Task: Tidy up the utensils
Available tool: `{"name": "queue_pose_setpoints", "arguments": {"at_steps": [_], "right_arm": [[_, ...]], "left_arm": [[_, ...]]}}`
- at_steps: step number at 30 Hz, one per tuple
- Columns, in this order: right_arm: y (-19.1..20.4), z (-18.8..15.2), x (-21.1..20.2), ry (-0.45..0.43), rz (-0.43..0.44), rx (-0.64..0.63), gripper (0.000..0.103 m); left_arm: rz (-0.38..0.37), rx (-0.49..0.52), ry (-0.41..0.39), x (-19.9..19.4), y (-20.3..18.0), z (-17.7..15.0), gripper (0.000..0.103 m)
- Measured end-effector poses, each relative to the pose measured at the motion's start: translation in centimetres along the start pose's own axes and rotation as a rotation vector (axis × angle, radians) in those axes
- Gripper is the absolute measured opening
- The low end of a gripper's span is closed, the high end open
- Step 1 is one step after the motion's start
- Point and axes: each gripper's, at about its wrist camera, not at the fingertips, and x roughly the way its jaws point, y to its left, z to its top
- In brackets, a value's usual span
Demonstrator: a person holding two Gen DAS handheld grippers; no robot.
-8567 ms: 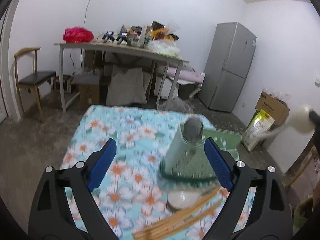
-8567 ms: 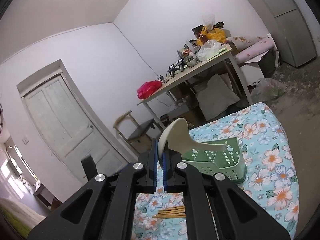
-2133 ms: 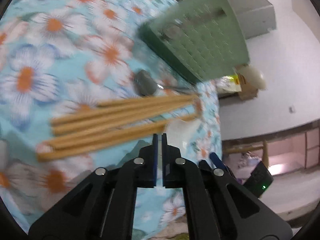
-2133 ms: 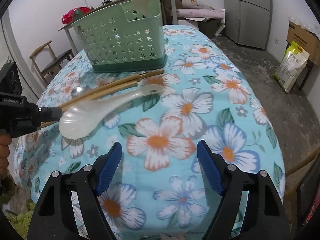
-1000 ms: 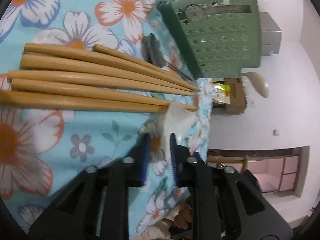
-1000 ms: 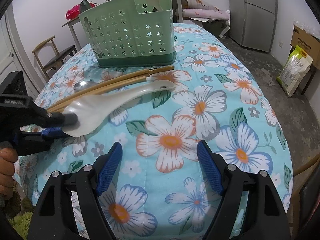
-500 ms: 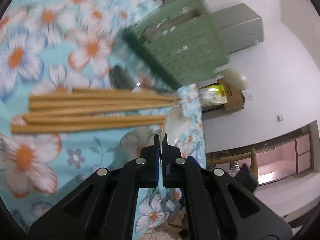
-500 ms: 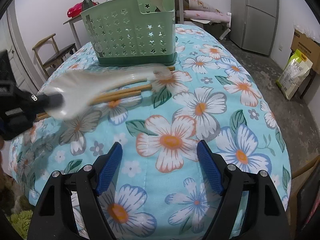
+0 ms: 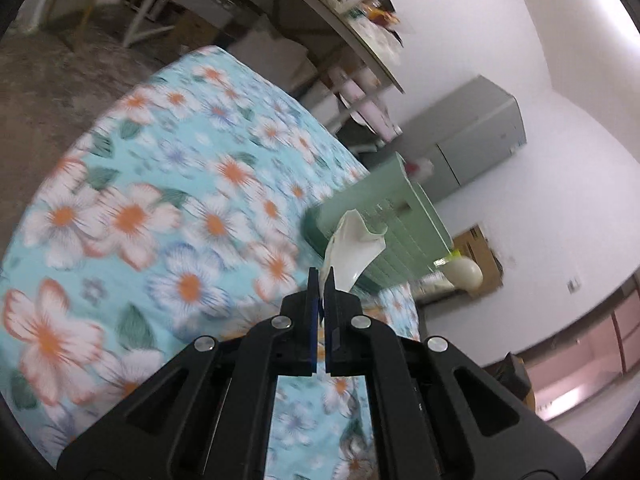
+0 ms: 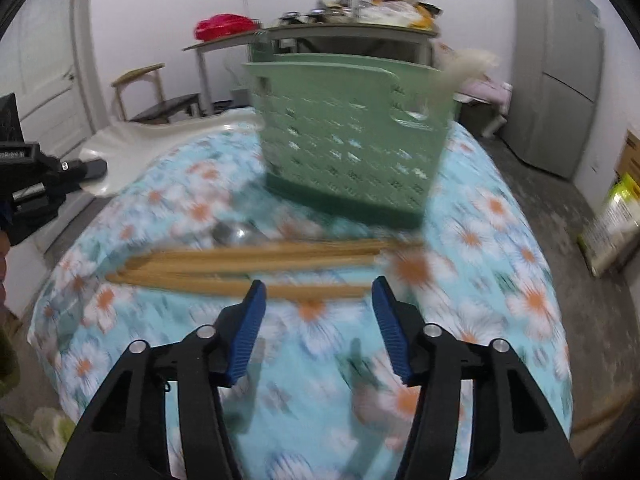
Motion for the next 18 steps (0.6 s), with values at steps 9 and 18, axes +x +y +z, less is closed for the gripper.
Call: {"name": "queue_pose_setpoints", "arguments": {"at_steps": [9,18], "right_arm": [[3.2,3.1,6.5,0.061,-0.013,-0.087,0.037],[3.4,2.8,7.7,0.186,0.026,-0.151,0.027]], "left_arm": [[0.055,-0.035,-0.011,-0.3,3.4,0.6,0.001],[0.064,-0.035,-0.014,0.4,4.7,1.3,0.001]]}}
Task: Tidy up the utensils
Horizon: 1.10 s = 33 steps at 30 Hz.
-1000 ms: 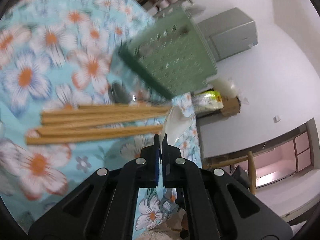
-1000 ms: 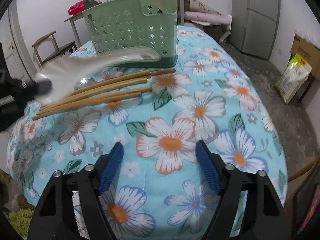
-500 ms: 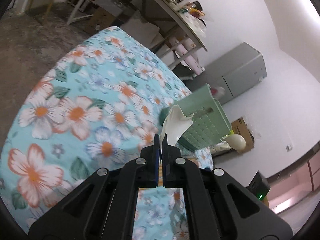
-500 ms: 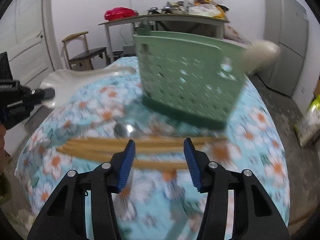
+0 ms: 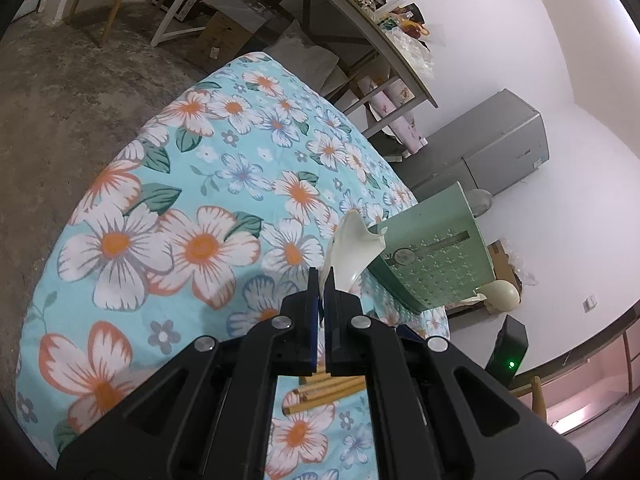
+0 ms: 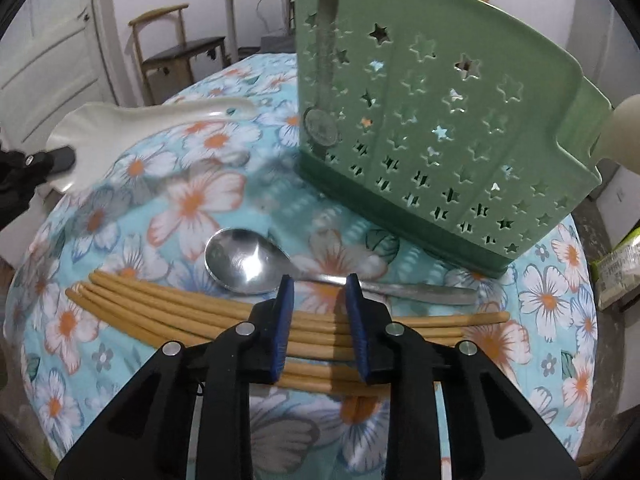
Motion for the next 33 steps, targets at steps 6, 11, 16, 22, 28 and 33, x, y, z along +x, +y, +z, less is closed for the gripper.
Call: {"name": "queue_pose_setpoints", "arguments": {"at_steps": [6,11,16,22,28,33], "right_arm": [[0.5,0.5,-1.8,-0.033,0.031,-0.039,0.027],[3.3,0.8,-2.9,-0.082,0.072,-0.114,0.027],[6.6,0.5,-1.8,-0.065,0.005,-0.228,0.026],[8.9,0.8,0.1,-0.029,-0.143,-0.297,0.014],[9.0,1.5,0.2,-0.061,-0.205,-0.282,0.006],[7.3,1.8,-2.8,-0.127,-0.164,-0.189,0.004]], "left_arm": [[0.003,-0.009,0.01,0.5,0.6,0.1,0.001],[0.015,-0.004,0.004,0.5,0.7,0.4,0.001],[0.024,0.003,-0.008,0.3,0.8,0.7,0.001],[0.043,0.03,-0.027,-0.2,0.5,0.8,0.001],[0.053,0.075,-0.064,-1.4,-0.4,0.9,0.001],[0.047,0.143,-0.109,-2.9,-2.3,1.2,0.001]]}}
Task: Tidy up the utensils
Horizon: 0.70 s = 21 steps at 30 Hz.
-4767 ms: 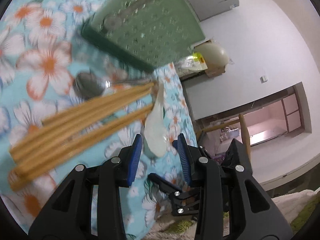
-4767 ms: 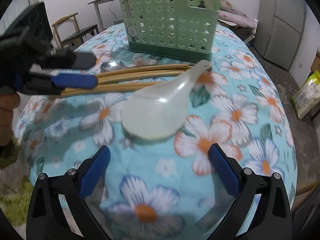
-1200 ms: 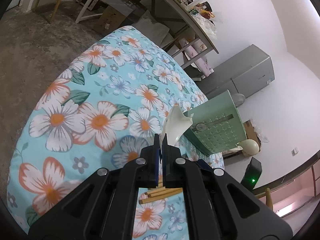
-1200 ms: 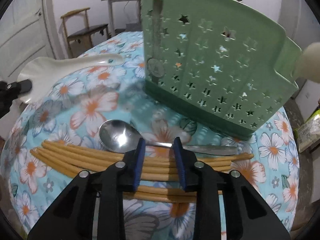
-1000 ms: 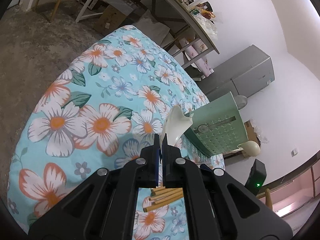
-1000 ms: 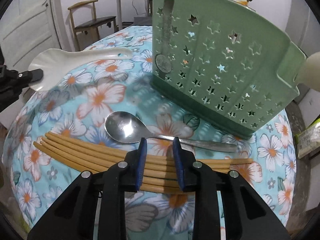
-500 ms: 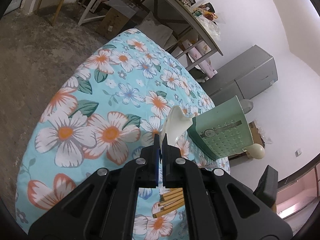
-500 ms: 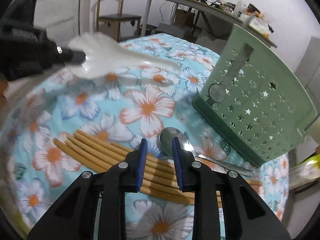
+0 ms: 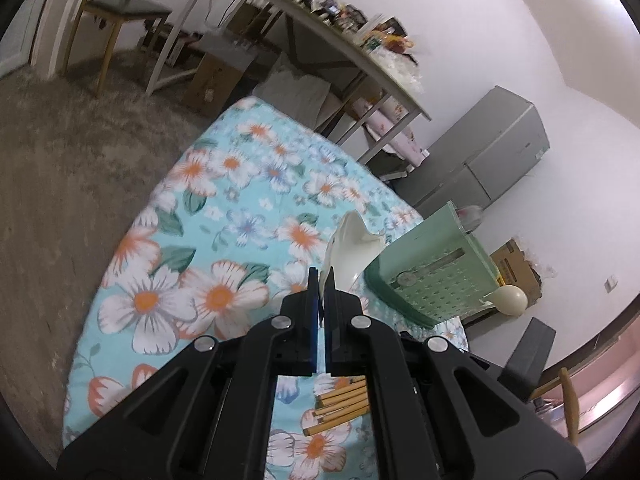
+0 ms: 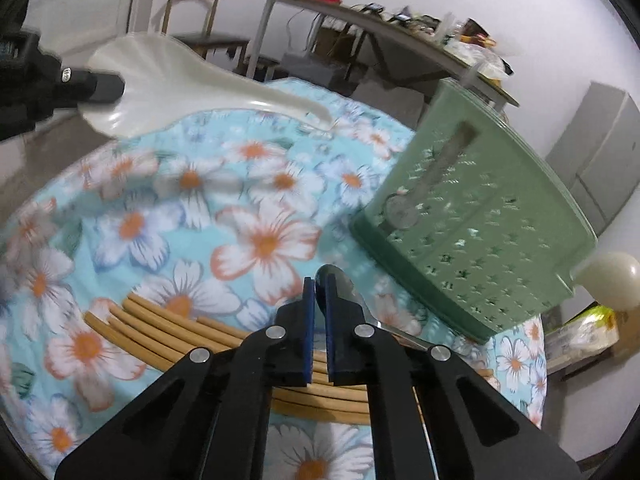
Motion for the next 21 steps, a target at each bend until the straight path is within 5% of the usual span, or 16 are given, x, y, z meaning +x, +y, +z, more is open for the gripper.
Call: {"name": "queue_pose_setpoints", "arguments": {"at_steps": [12,21], "right_arm": [[-6.9,0.2,-7.2,-0.156,-0.001,0.226,0.002],[-9.1,-0.8,-8.5,-0.19,0.01,0.298,0.002]], "left_arm": [[-0.123,0.285,-0.107,-2.7,-8.8,2.5,0.001],[0.027,0.591,-0.073,-0.1,-15.1,2.2,0.001]]}}
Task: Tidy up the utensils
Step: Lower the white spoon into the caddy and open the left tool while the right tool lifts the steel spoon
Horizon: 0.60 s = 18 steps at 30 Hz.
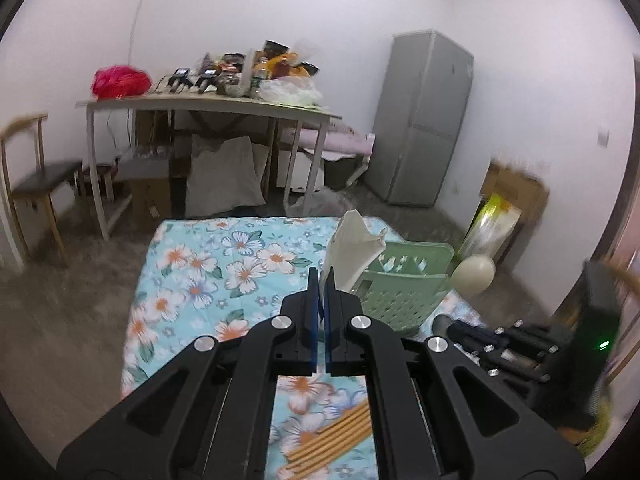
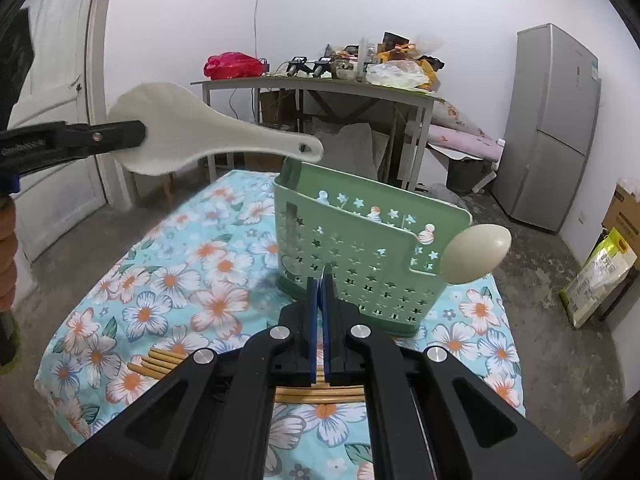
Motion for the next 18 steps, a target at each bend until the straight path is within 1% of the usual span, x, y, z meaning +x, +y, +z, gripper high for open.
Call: {"name": "queue_pose_setpoints", "arguments": {"at_steps": [2,5,6,9,12,15,18], "right_arm": [[-0.3,0.0,-0.2,-0.006,0.002,0.008,0.002],[-0.7,-0.1,-0.3,-0.011,0.005,0.02,0.002],[-0.9,-0.2,-0.3,-0.012,0.006,0.025,0.002],[-1.3,-0.4,-0.4,-0.014,0.01,0.038,0.002],[-1.8,-0.6,-0.6,-0.019,0.01,0.054,0.002],[-2.4,-0.8,-0.7,-0.018,0.011,0.071,0.002],[-2.8,-1.0,-0.7,-0.02,0.011,0.08,0.003]], "left_arm": [[0.033,0.058,0.003,0.3,-1.1,0.3,0.001],[0.107,0.168,0.022,1.0,-2.9,0.9,0.001],[0.136,0.224,0.035,1.4,-3.8,1.1,0.001],[0.179,0.345,0.087,2.6,-5.5,1.3,0.001],[0.228,0.452,0.122,3.8,-6.9,1.6,0.001],[0.263,0.514,0.149,5.0,-7.6,2.2,0.001],[0.274,0.546,0.169,6.1,-8.3,2.9,0.002]]}}
